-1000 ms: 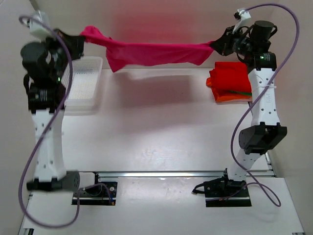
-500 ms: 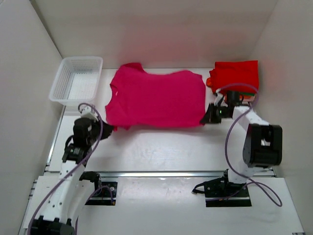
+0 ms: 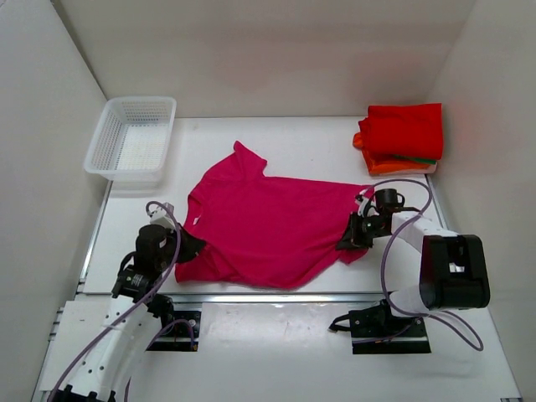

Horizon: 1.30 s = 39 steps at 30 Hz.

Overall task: Fold and stack the t-shirts
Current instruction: Flatten out the tshirt

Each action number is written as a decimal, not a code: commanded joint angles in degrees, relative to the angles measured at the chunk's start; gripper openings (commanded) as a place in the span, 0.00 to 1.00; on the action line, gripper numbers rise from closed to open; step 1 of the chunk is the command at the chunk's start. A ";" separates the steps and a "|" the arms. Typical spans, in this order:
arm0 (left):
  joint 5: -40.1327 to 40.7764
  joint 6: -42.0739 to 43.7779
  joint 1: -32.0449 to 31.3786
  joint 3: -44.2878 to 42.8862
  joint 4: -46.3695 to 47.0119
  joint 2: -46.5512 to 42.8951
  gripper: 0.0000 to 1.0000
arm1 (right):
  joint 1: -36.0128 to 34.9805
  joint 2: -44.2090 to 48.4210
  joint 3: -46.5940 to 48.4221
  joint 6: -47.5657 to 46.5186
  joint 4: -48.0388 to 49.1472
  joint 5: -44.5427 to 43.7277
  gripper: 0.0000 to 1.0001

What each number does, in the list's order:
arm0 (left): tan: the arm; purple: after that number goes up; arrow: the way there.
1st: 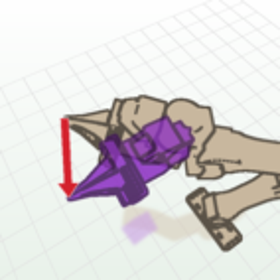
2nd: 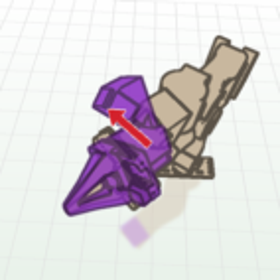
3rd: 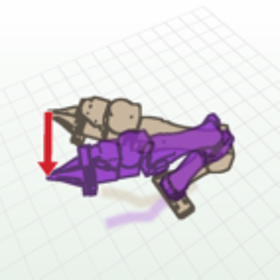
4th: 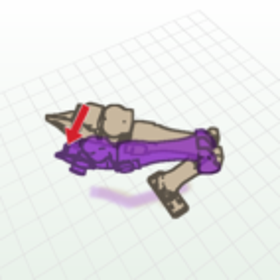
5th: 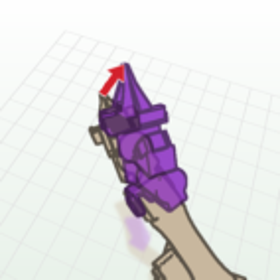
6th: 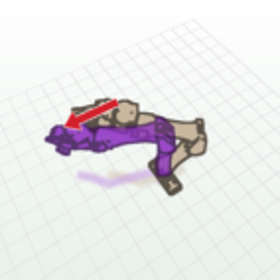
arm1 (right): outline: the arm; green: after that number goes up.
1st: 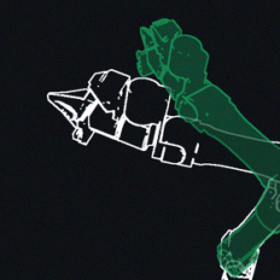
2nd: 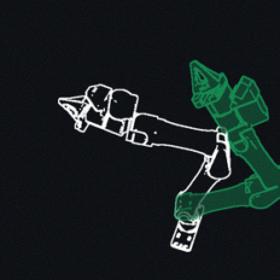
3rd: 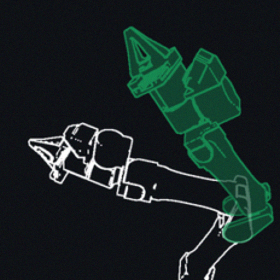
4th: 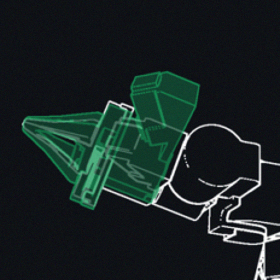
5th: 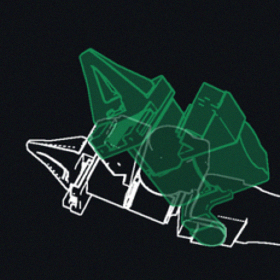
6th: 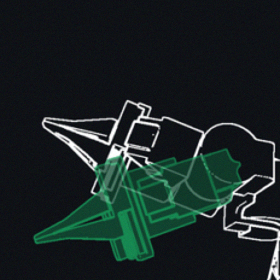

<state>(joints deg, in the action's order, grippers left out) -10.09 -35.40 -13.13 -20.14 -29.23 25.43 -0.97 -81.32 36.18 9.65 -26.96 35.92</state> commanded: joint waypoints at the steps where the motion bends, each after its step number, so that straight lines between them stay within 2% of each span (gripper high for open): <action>1: -0.72 -0.20 1.51 -2.70 6.53 4.60 0.00 | -0.43 -0.58 8.16 -1.90 2.35 -0.50 0.00; 2: -1.33 1.54 4.05 -5.41 9.69 9.67 0.00 | -0.09 -3.64 10.81 -2.09 2.70 -0.50 0.00; 4: -3.61 5.59 8.96 -12.96 12.95 21.29 0.00 | -0.26 -11.46 26.91 -4.71 0.96 -0.33 0.00; 5: -5.19 8.39 10.56 -21.26 13.41 30.29 0.00 | -0.43 -17.58 32.93 -5.42 -1.75 0.02 0.00; 6: -4.16 11.02 11.27 -32.39 12.37 38.73 0.00 | -1.30 -23.65 45.60 -6.74 -5.87 -0.15 0.00; 7: -2.41 12.70 11.71 -38.25 10.36 42.56 0.00 | -2.27 -26.93 60.69 -7.88 -9.65 -0.59 0.00; 8: -1.44 14.20 13.11 -51.10 8.51 49.38 0.00 | -2.28 -32.70 76.77 -8.15 -11.60 -1.81 0.01; 9: -2.04 14.48 12.95 -63.84 7.45 54.85 0.00 | -2.98 -38.24 85.37 -8.42 -16.32 -3.65 0.01; 10: -2.22 14.13 15.99 -77.28 6.04 57.16 0.00 | -3.42 -42.56 102.34 -7.72 -18.63 -4.27 0.00; 11: -2.04 14.04 17.33 -84.20 2.03 61.62 0.00 | -2.46 -40.34 103.46 -6.15 -15.35 -2.28 0.00; 12: -1.35 13.78 17.95 -97.06 -0.62 65.50 0.00 | -0.71 -35.36 97.12 -1.78 -6.53 1.31 0.00; 13: -0.47 14.39 18.48 -105.37 -5.00 66.75 0.00 | 0.17 -30.18 90.10 1.22 0.35 3.17 0.00; 14: 1.02 14.74 17.79 -106.24 -5.83 65.64 0.00 | 0.36 -27.69 84.63 1.77 2.85 3.19 0.00; 15: 2.34 15.61 17.52 -103.11 -5.31 62.23 0.00 | 0.18 -24.01 82.75 1.34 4.88 1.62 0.00; 17: 3.58 16.24 15.51 -91.09 -0.15 54.26 0.00 | 0.26 -20.82 77.92 -0.07 5.16 1.42 0.00; 19: 3.24 13.36 15.23 -69.97 7.14 44.65 0.00 | 0.88 -19.58 75.89 -0.16 3.85 4.67 0.00; 21: 3.06 10.46 16.20 -58.07 12.61 33.94 0.00 | 0.88 -18.36 71.85 -1.82 2.88 4.25 0.00; 25: 3.33 9.04 13.92 -41.00 13.14 25.57 0.00 | 0.45 -15.98 58.42 -5.77 4.55 3.81 0.00; 28: 1.13 7.81 13.92 -31.49 13.41 20.56 0.00 | -0.08 -13.88 47.95 -7.89 4.02 0.30 0.00; 33: 1.91 5.78 6.99 -17.06 10.87 12.12 0.00 | 0.79 -6.67 22.66 -2.02 13.06 -0.06 0.00; 35: 2.00 4.29 5.57 -10.56 9.64 8.43 0.00 | 0.80 -3.95 17.20 0.53 14.04 -0.93 0.00; 39: -0.63 1.21 4.51 -4.12 8.76 5.25 0.00 | 0.27 -2.53 9.36 4.49 11.77 -3.66 0.00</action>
<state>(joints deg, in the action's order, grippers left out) -8.75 -31.09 -8.08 -25.93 -21.39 32.95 -0.62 -88.64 47.13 10.35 -19.57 33.85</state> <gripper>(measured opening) 0.033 0.031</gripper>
